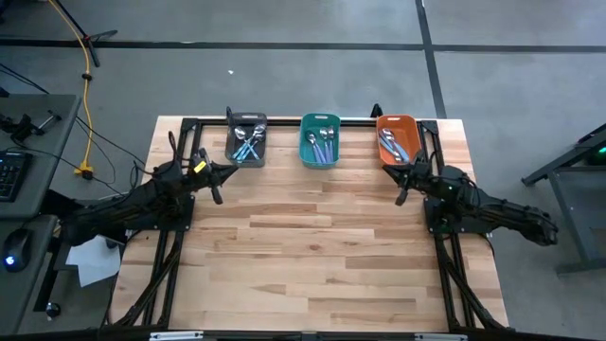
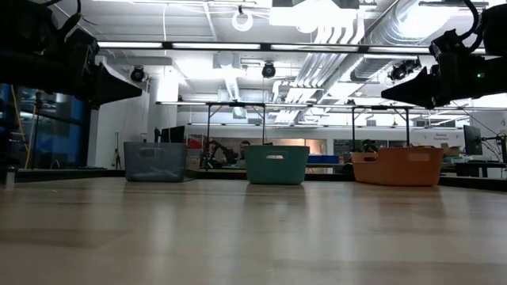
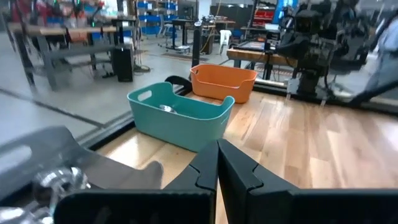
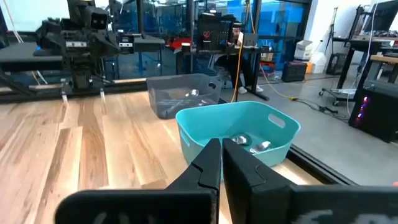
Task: Sort silverware by color (type)
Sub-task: Return to Home Position
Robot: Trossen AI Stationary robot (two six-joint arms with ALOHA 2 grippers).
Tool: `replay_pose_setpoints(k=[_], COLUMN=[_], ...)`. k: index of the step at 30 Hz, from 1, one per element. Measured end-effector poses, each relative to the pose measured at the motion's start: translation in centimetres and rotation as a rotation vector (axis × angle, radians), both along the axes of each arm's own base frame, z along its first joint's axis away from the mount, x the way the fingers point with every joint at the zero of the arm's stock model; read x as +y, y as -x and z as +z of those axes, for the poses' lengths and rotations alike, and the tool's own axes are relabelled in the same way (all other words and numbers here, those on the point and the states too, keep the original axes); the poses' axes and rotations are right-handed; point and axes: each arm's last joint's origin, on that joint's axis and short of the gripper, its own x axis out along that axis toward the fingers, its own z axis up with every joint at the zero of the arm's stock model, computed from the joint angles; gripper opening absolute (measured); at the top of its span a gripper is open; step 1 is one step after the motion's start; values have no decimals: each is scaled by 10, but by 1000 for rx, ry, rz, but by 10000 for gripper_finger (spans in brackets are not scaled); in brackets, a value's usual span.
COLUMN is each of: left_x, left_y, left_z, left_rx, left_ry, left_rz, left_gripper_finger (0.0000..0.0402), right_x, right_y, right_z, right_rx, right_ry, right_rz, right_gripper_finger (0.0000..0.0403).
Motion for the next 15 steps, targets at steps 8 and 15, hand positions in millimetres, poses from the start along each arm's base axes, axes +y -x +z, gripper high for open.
replay_pose_setpoints(k=[8,15], left_x=[0,0], left_y=[0,0], left_z=[0,0], left_rx=[-57,-57], left_ry=[127,127], left_rz=[8,9], left_gripper_finger=[0,0], right_x=[0,0], right_y=[0,0], right_z=[0,0], right_rx=[9,10], right_ry=[9,9], right_rz=[1,0], right_gripper_finger=[0,0])
